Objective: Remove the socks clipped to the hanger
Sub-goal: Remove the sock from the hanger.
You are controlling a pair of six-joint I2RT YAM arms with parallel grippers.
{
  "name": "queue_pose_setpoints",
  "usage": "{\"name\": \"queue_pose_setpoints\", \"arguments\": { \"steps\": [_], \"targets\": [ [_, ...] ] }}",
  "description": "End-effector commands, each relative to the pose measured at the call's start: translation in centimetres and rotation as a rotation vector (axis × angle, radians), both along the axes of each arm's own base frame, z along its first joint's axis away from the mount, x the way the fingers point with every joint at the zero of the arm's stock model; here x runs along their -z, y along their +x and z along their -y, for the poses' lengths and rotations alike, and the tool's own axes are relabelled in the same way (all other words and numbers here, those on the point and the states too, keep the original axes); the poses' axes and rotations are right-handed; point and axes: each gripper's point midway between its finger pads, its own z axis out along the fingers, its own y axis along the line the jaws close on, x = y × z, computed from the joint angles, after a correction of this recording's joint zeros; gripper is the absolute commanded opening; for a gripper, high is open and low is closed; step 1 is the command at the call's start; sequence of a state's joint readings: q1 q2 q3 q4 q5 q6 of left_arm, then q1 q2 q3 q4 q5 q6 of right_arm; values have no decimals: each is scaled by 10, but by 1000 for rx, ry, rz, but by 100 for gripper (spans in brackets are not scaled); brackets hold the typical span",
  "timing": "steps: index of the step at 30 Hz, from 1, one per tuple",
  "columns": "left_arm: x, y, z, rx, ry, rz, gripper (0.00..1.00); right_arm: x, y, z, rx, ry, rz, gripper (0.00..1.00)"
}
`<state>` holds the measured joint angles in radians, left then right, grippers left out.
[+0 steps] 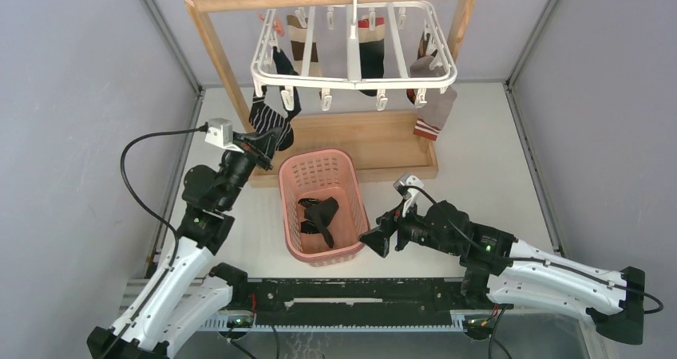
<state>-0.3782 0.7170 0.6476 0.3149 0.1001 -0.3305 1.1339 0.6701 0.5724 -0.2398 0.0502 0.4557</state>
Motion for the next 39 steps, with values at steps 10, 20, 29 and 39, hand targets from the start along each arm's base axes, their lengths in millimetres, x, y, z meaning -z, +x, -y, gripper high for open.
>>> {"name": "queue_pose_setpoints", "arguments": {
  "steps": [10,20,29,39],
  "targets": [
    [-51,-24,2,2,1,109,0,-16,2,10,38,36,27,83],
    [-55,-34,10,25,19,113,1,-17,4,10,43,36,39,84],
    [-58,-39,16,25,28,114,1,-18,4,9,42,37,44,84],
    [-60,-45,28,38,49,110,1,-19,4,11,44,37,50,84]
  ]
}}
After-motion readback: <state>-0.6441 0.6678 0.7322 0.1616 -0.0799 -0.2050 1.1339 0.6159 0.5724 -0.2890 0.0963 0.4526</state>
